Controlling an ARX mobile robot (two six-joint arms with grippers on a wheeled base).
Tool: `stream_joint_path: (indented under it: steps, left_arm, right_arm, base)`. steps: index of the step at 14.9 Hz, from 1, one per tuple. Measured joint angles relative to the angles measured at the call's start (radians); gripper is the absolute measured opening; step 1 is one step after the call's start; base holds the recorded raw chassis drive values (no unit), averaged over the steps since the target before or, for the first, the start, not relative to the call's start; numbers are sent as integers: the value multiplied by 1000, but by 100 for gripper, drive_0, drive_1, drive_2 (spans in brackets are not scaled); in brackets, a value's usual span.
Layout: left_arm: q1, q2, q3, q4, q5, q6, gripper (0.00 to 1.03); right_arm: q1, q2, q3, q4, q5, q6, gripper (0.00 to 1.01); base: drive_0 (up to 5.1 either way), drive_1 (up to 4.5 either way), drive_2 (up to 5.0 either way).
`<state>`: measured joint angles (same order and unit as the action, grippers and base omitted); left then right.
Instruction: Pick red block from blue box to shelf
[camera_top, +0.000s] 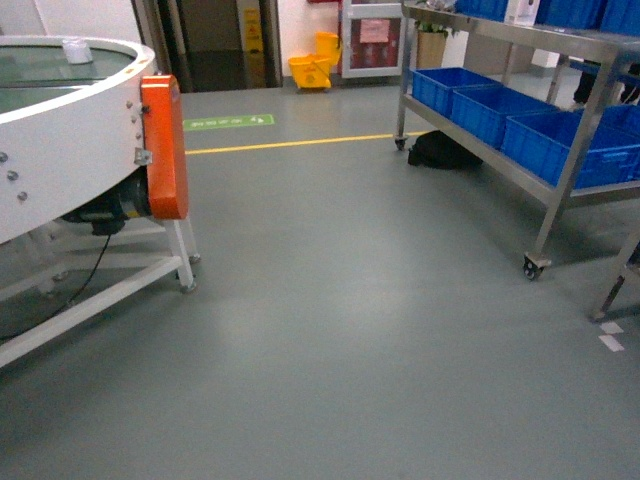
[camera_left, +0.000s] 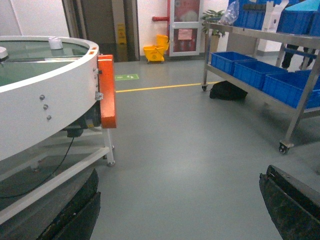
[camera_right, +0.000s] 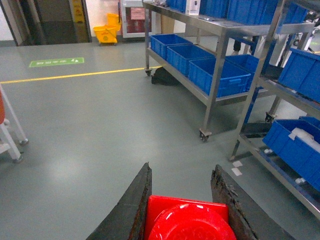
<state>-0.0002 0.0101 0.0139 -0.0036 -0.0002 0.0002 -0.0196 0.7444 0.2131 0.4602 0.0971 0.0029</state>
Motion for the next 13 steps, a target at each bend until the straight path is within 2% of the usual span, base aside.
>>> stream_joint_path:
  steps: [4, 13]
  left_arm:
    - [0, 0, 0, -1, -1, 0, 98]
    - [0, 0, 0, 0, -1, 0, 98]
  right_arm:
    - [0, 1, 0, -2, 0, 0, 29]
    - [0, 0, 0, 0, 0, 0, 29]
  base:
    - [-145, 289, -578]
    - [-161, -161, -161]
